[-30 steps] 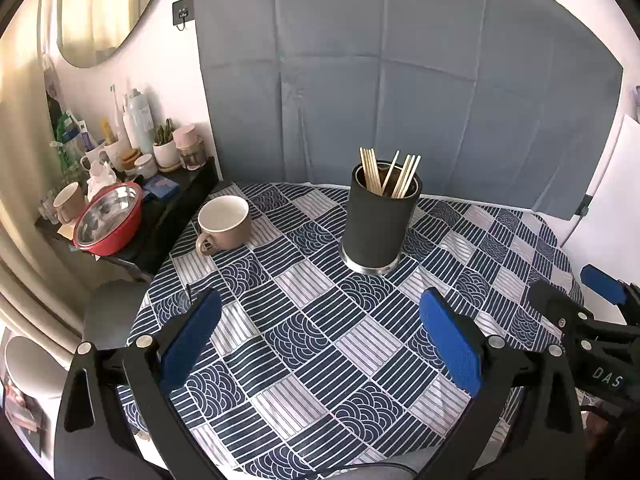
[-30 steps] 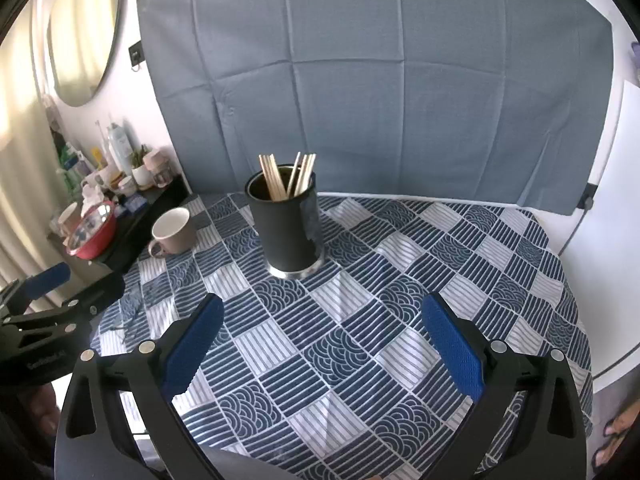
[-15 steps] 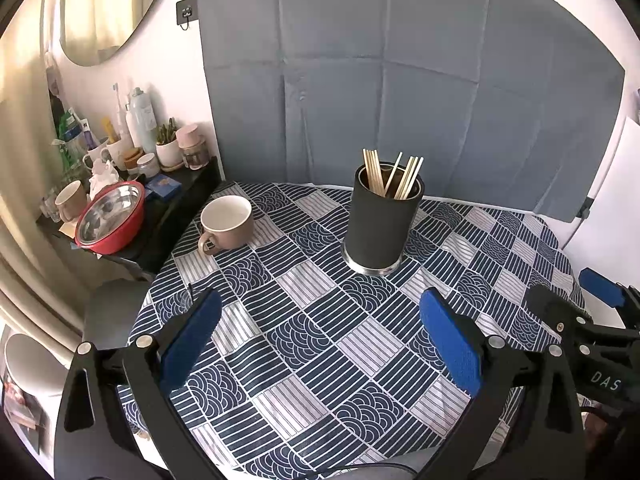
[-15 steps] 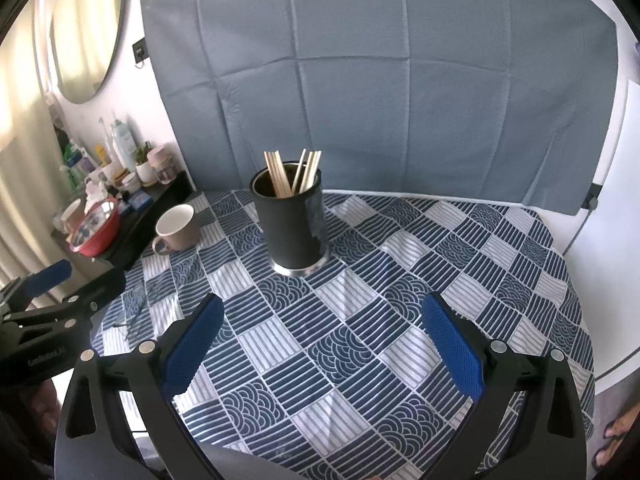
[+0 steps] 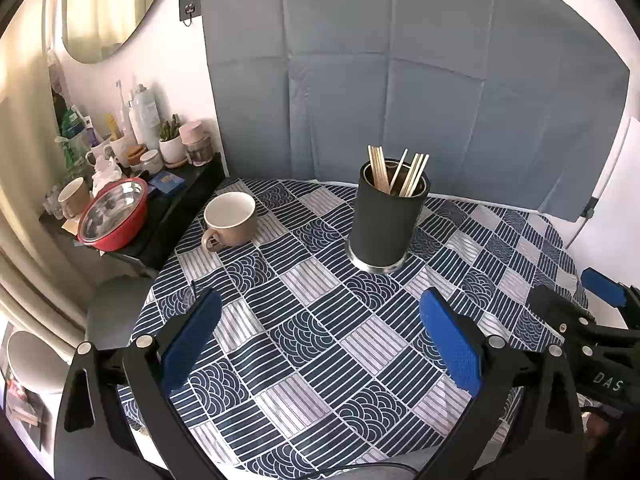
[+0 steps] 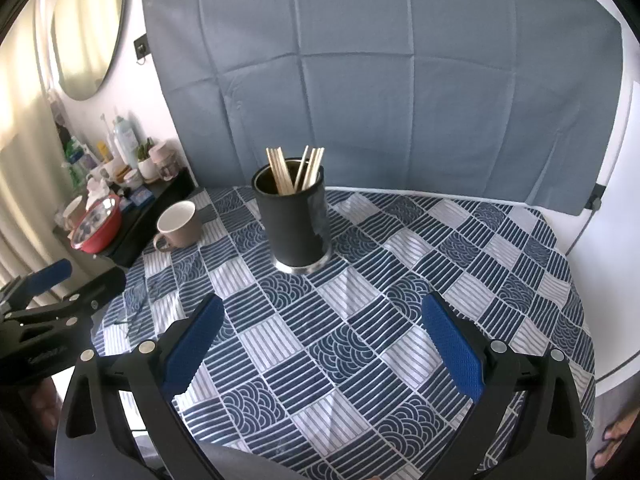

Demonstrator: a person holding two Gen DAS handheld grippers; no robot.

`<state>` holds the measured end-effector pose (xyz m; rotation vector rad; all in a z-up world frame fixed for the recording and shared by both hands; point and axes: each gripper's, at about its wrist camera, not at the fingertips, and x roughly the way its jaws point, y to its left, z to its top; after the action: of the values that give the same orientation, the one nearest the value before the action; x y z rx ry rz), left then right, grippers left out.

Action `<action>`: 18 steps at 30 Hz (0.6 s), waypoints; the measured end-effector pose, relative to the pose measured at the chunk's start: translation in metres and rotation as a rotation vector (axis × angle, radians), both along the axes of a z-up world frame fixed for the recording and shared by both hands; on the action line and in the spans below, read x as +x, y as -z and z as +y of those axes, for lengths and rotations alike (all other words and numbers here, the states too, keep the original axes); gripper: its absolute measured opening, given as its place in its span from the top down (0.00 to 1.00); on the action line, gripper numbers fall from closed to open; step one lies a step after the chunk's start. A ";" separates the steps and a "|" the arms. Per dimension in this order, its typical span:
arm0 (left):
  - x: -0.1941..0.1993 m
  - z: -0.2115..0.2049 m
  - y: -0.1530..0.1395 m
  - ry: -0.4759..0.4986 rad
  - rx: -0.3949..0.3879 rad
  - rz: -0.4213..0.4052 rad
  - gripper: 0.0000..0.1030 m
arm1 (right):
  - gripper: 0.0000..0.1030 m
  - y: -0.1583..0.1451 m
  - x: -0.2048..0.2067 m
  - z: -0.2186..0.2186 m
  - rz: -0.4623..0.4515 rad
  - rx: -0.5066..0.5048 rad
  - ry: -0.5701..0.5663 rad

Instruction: Organize utensils

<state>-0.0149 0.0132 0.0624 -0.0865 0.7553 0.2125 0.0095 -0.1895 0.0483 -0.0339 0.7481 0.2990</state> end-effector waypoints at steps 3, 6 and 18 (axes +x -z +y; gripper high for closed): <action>0.001 0.001 0.001 0.000 -0.001 0.004 0.06 | 0.08 0.001 0.001 0.000 0.003 0.001 -0.004; 0.002 0.002 0.002 0.002 -0.003 0.009 0.06 | 0.08 0.001 0.002 0.000 0.002 -0.002 -0.008; 0.004 0.002 0.003 0.001 -0.005 0.011 0.06 | 0.08 0.002 0.003 0.000 0.004 -0.004 -0.010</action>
<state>-0.0113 0.0147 0.0594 -0.0894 0.7673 0.2104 0.0129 -0.1893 0.0463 -0.0405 0.7526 0.3071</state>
